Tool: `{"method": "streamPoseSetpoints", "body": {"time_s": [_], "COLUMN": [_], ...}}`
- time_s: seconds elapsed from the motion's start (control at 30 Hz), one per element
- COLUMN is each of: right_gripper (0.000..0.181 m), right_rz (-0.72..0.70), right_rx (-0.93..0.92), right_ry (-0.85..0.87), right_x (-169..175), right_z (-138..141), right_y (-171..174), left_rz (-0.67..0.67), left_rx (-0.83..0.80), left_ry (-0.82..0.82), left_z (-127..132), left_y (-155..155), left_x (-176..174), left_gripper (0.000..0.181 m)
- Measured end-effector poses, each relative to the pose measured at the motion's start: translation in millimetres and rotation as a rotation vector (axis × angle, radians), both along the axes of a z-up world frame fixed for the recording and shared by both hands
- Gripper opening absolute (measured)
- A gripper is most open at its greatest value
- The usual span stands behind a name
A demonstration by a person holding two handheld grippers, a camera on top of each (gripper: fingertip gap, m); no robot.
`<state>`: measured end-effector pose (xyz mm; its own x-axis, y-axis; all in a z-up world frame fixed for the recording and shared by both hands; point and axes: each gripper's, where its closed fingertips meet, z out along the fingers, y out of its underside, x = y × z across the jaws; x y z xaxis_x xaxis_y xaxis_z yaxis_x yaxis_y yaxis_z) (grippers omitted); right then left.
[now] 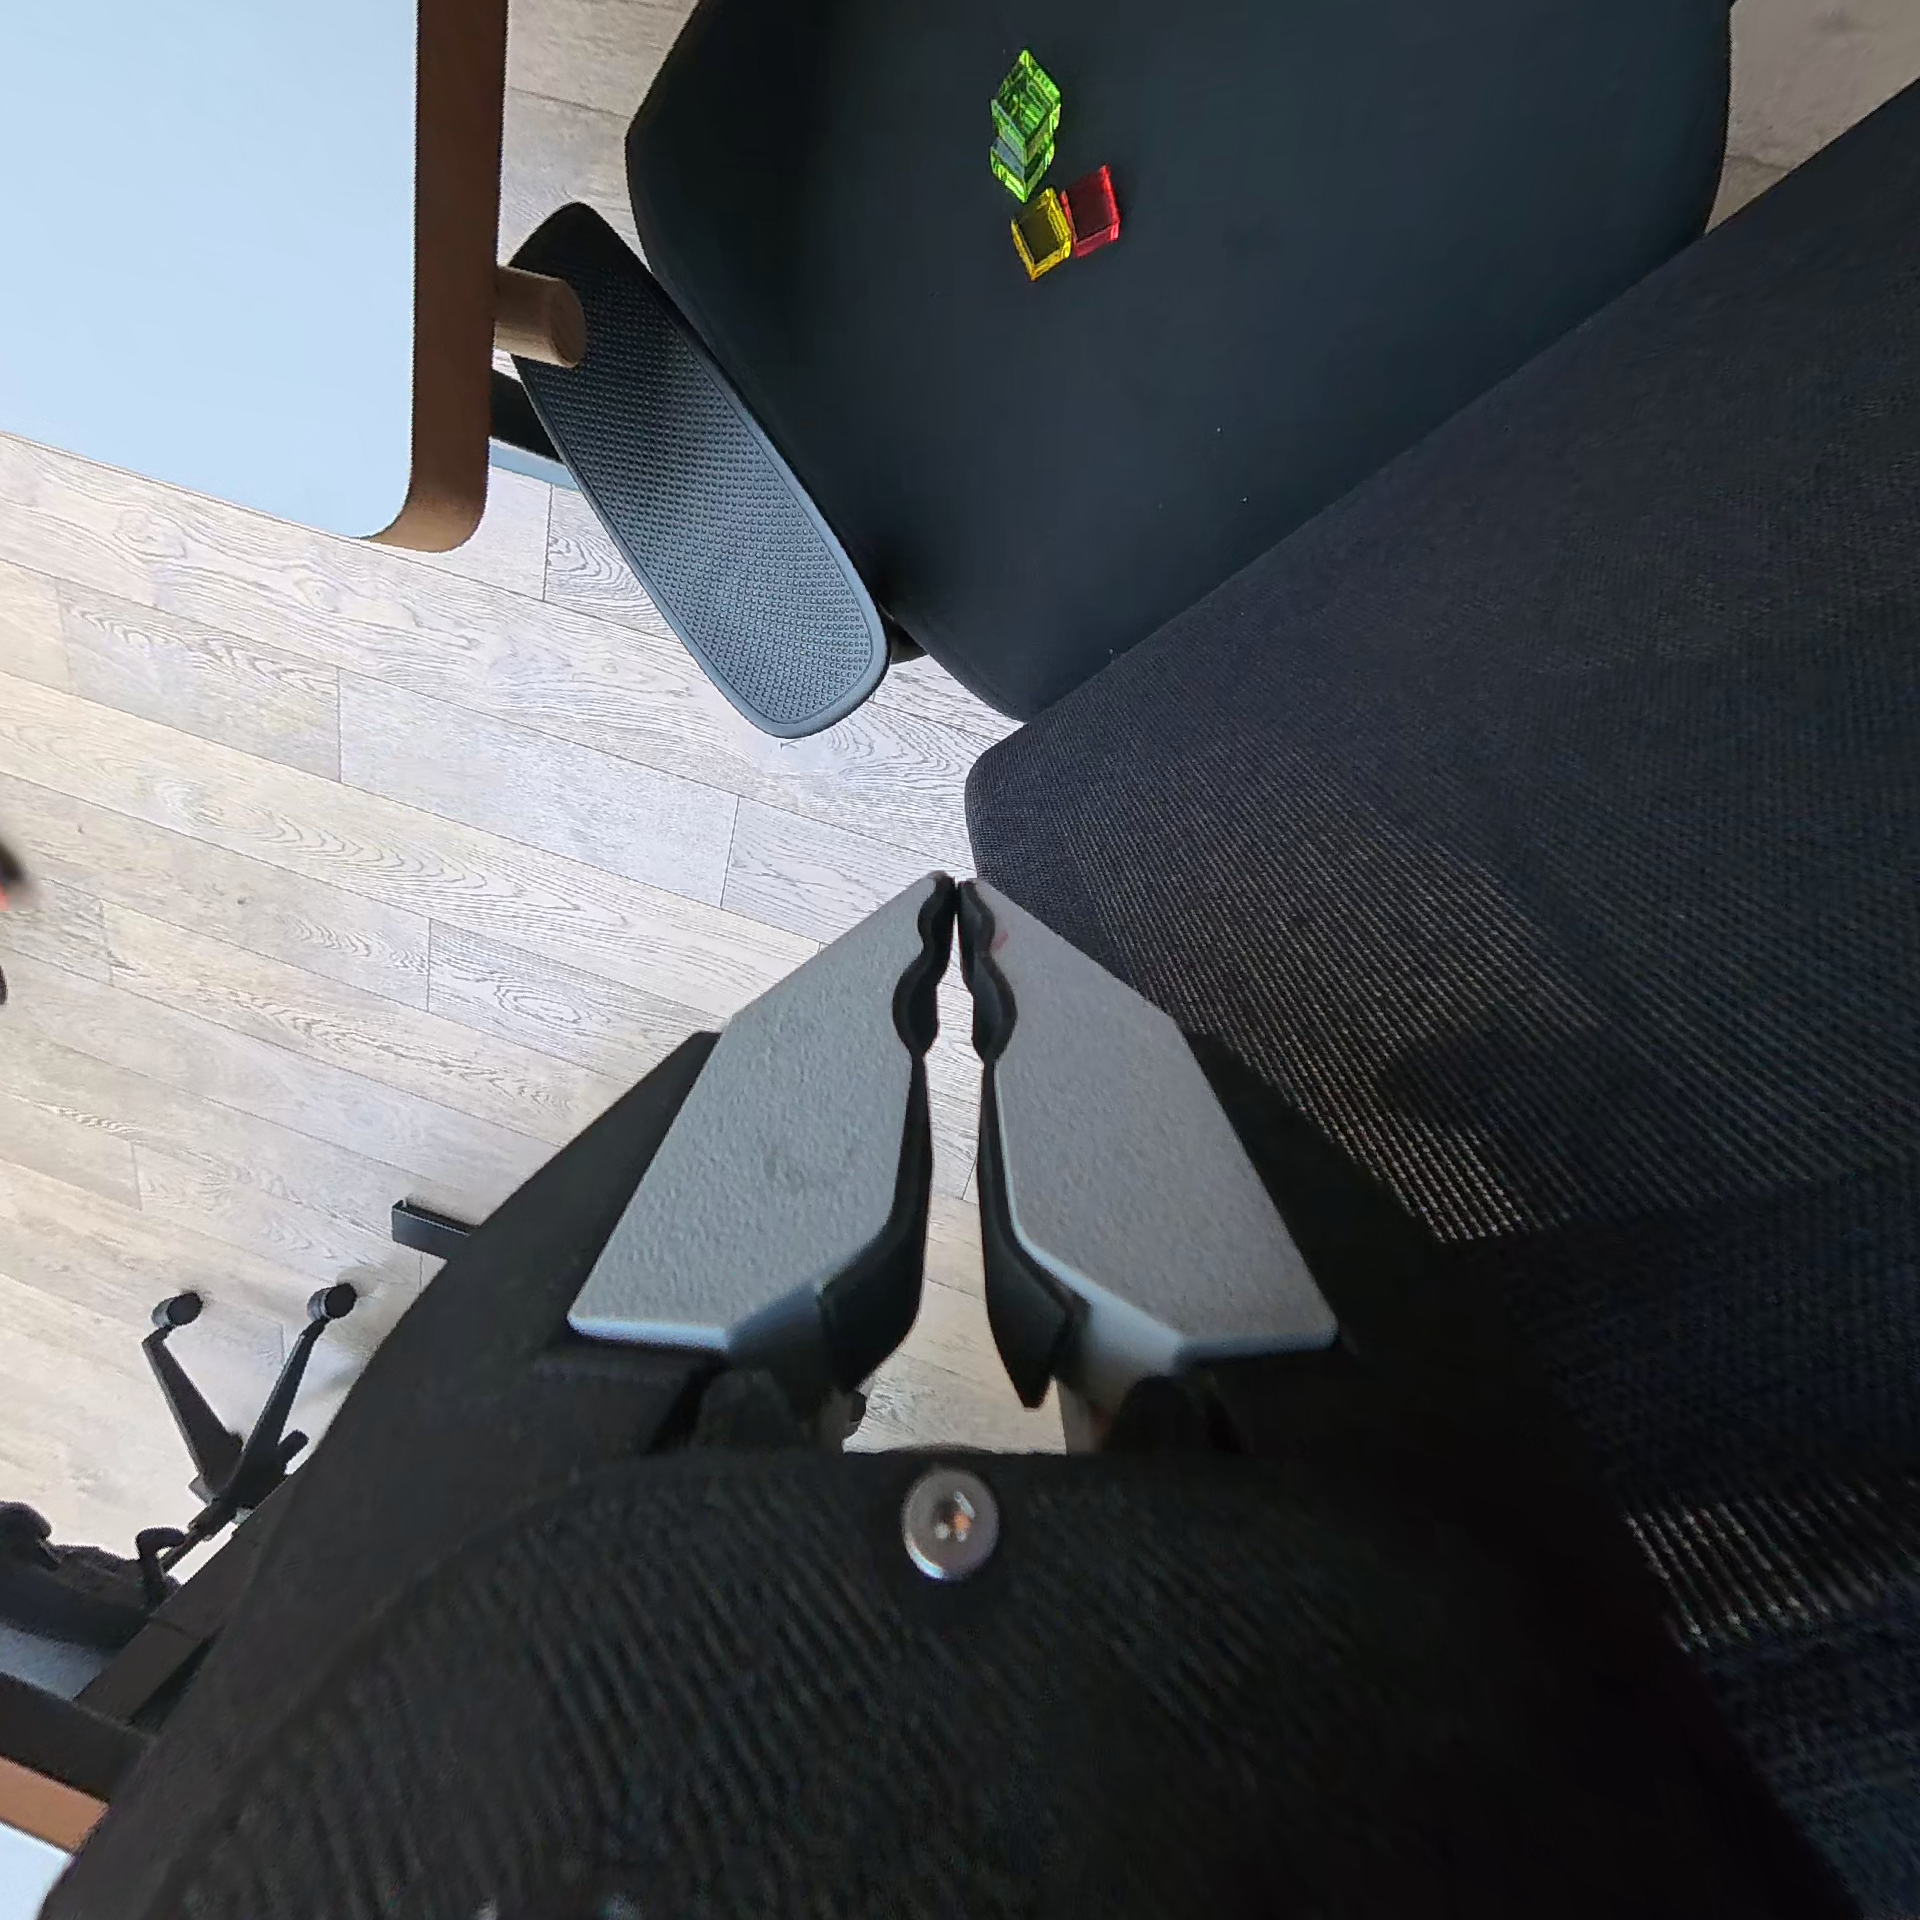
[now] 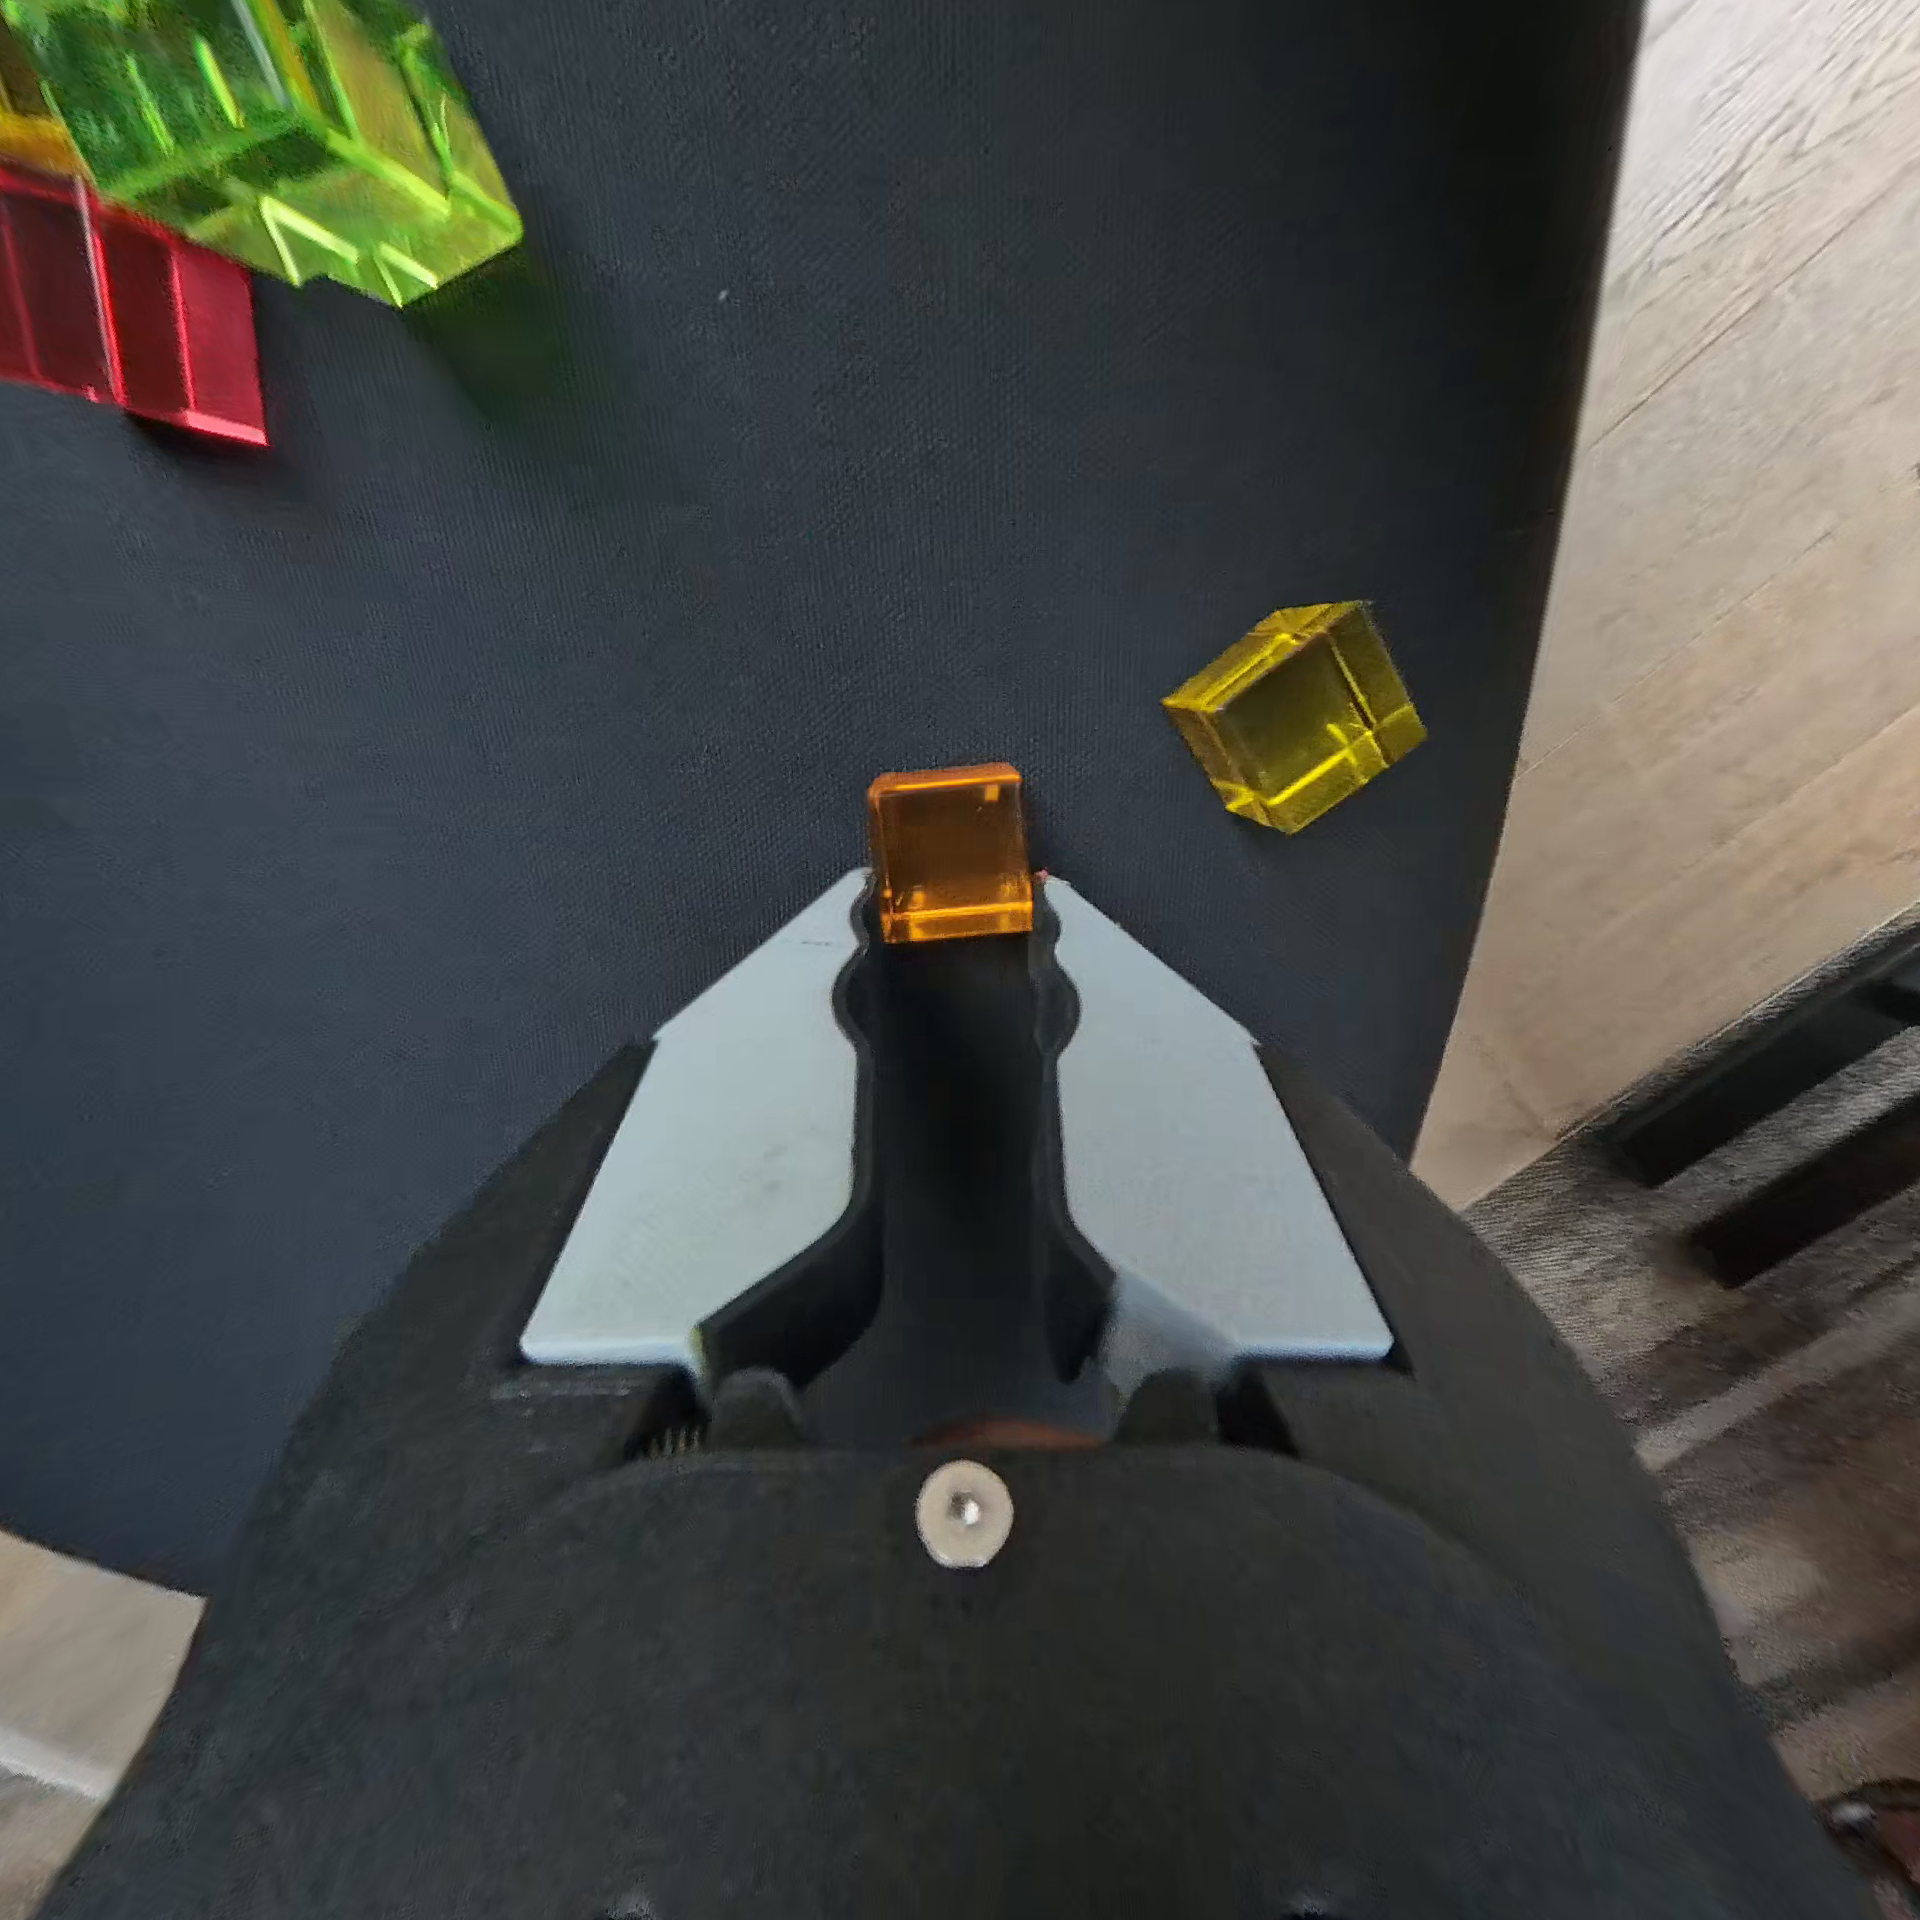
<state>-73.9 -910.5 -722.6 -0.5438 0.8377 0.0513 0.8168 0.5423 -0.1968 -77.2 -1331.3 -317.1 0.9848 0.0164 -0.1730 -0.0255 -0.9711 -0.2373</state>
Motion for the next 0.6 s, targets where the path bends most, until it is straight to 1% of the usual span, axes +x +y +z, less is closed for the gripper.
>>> {"method": "streamPoseSetpoints", "body": {"time_s": [0.1, 0.2, 0.33, 0.43, 0.5, 0.6], "right_gripper": [0.025, 0.025, 0.025, 0.025, 0.025, 0.025], "right_rz": [-0.098, -0.136, -0.087, -0.028, 0.012, 0.067], "right_rx": [-0.078, -0.162, -0.221, -0.215, -0.18, -0.148], "right_ry": [0.023, 0.094, 0.18, 0.21, 0.202, 0.177], "right_x": [-4, -8, -19, -30, -36, -40], "right_z": [10, 30, 58, 71, 71, 60], "right_y": [-7, -30, -71, -99, -111, -123], "left_rz": [0.005, 0.007, 0.01, 0.008, 0.009, 0.012], "left_rx": [-0.004, 0.006, 0.01, 0.012, 0.015, 0.021], "left_ry": [-0.003, -0.004, -0.008, -0.008, -0.007, -0.005], "left_z": [0, 1, 1, 1, 1, 2], "left_y": [-1, 1, 1, 1, 1, 1], "left_x": [-1, -1, -1, -1, -1, -1], "left_gripper": [0.0, 0.0, 0.0, 0.0, 0.0, 0.0]}}
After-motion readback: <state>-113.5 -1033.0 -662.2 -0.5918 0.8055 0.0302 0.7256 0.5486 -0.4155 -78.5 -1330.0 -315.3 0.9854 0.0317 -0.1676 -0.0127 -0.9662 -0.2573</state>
